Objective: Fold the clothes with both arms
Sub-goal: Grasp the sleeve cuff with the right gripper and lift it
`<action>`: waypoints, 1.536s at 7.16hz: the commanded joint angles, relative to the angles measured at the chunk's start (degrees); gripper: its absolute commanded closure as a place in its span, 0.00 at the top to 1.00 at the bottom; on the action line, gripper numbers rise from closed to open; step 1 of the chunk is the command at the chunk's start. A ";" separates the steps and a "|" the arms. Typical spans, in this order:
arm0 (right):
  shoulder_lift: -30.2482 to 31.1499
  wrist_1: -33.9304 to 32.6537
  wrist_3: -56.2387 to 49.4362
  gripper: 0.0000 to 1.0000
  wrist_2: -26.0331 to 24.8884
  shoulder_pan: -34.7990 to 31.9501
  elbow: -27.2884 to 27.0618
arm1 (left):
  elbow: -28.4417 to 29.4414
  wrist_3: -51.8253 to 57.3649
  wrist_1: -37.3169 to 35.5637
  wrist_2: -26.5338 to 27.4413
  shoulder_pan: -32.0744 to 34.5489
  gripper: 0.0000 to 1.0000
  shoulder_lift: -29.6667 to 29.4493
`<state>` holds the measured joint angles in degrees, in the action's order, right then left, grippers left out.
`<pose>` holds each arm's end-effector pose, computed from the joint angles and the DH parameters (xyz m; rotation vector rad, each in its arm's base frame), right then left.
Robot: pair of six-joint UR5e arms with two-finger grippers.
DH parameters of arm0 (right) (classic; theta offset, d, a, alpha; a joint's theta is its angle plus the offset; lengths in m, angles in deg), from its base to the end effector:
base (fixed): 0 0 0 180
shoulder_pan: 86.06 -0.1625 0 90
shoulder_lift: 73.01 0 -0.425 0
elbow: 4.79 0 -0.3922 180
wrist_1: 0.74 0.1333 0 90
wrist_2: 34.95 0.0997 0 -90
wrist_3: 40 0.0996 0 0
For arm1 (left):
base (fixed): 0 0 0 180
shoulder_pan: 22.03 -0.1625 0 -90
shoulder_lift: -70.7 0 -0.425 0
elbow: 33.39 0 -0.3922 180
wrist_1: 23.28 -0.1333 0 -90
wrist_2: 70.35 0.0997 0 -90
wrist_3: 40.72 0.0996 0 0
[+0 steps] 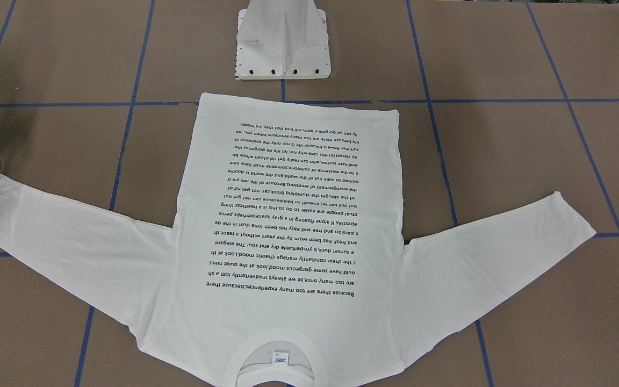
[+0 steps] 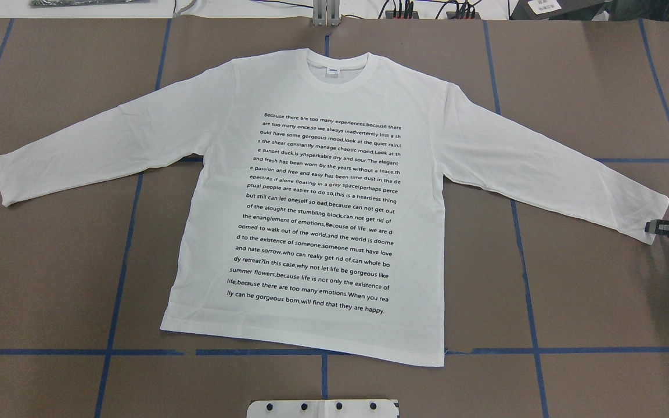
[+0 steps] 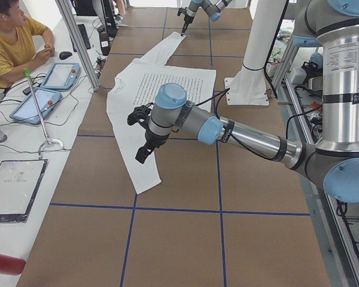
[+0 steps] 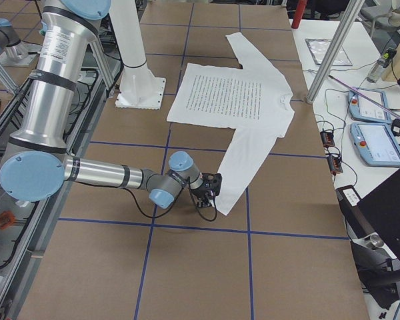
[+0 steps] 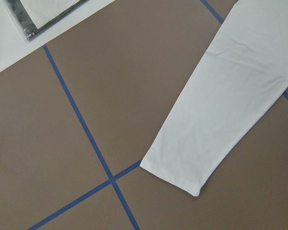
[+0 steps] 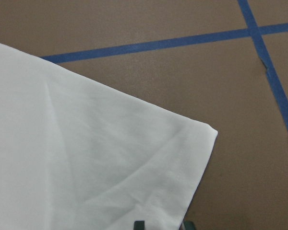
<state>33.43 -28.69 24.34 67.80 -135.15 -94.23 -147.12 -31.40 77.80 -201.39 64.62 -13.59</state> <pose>-0.1739 -0.3706 0.6829 0.3088 -0.7530 0.2988 -0.0412 -0.4575 0.4812 0.5244 0.6779 0.3893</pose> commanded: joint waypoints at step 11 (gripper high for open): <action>-40.17 -63.11 1.48 0.00 -3.23 -5.26 -19.91 | -0.09 -0.17 0.00 0.00 0.00 1.00 -0.35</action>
<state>4.66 -79.77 24.59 67.38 -142.93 -114.52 -147.22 -31.56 77.79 -201.39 64.63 -13.86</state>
